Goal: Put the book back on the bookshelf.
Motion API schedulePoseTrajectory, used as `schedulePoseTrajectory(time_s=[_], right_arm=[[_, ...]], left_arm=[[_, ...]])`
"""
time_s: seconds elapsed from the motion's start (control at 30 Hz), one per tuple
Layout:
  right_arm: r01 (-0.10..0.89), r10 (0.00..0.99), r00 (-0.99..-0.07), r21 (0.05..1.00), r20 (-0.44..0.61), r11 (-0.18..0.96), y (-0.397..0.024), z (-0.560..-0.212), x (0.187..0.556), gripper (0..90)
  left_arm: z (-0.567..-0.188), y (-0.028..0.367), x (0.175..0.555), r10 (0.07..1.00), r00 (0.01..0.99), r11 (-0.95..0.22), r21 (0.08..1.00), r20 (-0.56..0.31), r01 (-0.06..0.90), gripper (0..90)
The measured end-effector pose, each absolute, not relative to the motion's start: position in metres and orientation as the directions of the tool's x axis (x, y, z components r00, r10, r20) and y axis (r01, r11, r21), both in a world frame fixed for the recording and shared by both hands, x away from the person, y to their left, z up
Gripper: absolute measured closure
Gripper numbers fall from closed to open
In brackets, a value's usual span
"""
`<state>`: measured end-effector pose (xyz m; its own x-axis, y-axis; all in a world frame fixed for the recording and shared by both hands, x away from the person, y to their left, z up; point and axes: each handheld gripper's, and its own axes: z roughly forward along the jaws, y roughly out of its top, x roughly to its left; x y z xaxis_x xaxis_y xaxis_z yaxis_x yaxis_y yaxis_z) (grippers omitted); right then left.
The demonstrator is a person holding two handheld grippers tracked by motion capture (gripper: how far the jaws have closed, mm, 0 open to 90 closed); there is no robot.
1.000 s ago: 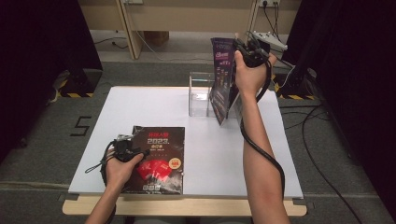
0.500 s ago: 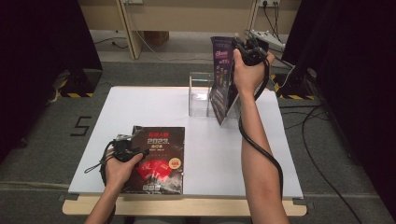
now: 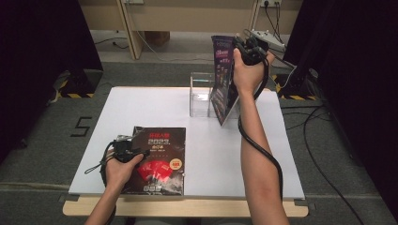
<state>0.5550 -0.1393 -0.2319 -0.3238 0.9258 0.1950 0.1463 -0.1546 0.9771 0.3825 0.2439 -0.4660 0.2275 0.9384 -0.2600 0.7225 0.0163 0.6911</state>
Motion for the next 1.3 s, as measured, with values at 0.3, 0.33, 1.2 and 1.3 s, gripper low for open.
schedulePoseTrajectory(time_s=[0.3, 0.33, 1.2, 1.3], right_arm=[[0.157, 0.928, -0.315, 0.976, 0.197, -0.154, -0.135, -0.240, 0.561, 85.3], [0.156, 0.930, -0.312, 0.976, 0.196, -0.153, -0.135, -0.241, 0.562, 85.3], [0.136, 0.948, -0.280, 0.983, 0.154, -0.120, -0.128, -0.279, 0.566, 84.9], [0.124, 0.949, -0.278, 0.986, 0.146, -0.115, -0.130, -0.282, 0.560, 84.8]], left_arm=[[-0.466, 0.244, 0.382, 0.938, 0.226, 0.019, 0.690, -0.263, 0.723, 52.4], [-0.466, 0.244, 0.382, 0.938, 0.225, 0.020, 0.691, -0.262, 0.723, 52.4], [-0.466, 0.245, 0.382, 0.939, 0.226, 0.017, 0.690, -0.261, 0.724, 52.5], [-0.466, 0.245, 0.382, 0.939, 0.225, 0.016, 0.688, -0.259, 0.726, 52.5]])
